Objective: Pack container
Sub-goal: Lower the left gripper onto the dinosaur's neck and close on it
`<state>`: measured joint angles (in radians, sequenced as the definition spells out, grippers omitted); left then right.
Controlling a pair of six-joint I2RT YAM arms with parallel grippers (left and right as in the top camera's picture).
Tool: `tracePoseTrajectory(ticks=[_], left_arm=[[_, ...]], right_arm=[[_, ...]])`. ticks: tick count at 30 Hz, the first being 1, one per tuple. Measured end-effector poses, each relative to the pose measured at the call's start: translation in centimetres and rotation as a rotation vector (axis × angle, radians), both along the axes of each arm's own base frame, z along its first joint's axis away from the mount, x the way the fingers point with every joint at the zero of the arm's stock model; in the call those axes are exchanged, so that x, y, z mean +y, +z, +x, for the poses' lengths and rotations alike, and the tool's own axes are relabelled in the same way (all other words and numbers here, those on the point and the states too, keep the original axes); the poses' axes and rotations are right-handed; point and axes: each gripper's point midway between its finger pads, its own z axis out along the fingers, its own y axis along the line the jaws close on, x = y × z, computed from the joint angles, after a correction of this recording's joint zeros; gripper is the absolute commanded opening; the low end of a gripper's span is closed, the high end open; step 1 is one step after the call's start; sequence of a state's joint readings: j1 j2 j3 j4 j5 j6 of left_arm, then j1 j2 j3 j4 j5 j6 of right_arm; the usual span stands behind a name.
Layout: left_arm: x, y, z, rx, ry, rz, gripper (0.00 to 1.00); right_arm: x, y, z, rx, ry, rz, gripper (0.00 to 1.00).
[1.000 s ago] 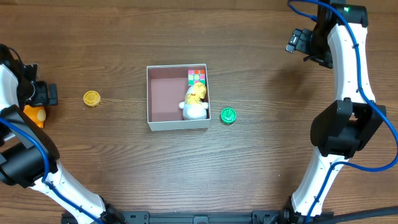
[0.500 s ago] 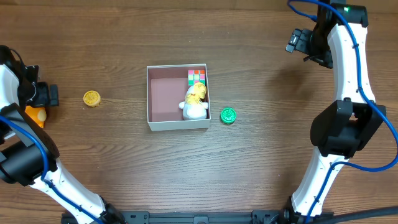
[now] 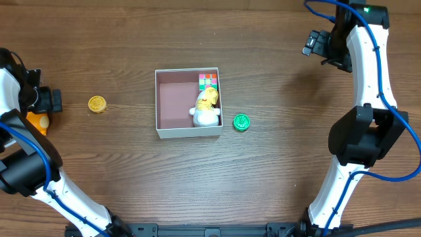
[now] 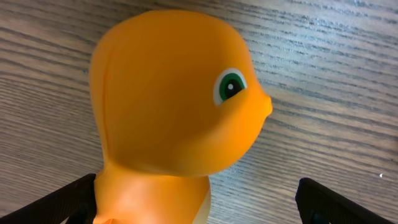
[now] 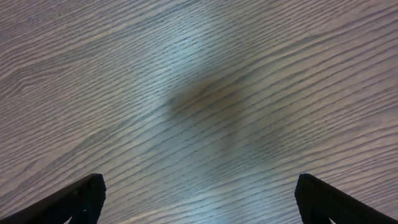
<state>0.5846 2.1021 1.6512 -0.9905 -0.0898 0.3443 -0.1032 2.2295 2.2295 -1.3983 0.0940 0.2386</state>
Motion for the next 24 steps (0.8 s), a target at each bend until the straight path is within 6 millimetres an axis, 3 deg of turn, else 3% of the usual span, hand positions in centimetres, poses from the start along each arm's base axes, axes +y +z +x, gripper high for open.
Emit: tracePoseTrajectory(ticks=[8, 11, 20, 24], left_arm=[[-0.16, -0.04, -0.26, 0.011, -0.001, -0.007, 0.94], [-0.2, -0.04, -0.3, 0.013, -0.003, -0.008, 1.0], [-0.2, -0.05, -0.31, 0.013, -0.004, -0.008, 1.0], [-0.2, -0.04, -0.3, 0.013, -0.001, -0.008, 0.84]], right_arm=[[0.0, 0.0, 0.0, 0.0, 0.0, 0.0, 1.0], [0.01, 0.0, 0.0, 0.0, 0.0, 0.0, 1.0], [0.01, 0.0, 0.01, 0.0, 0.0, 0.0, 1.0], [0.0, 0.0, 0.01, 0.0, 0.0, 0.0, 1.0]])
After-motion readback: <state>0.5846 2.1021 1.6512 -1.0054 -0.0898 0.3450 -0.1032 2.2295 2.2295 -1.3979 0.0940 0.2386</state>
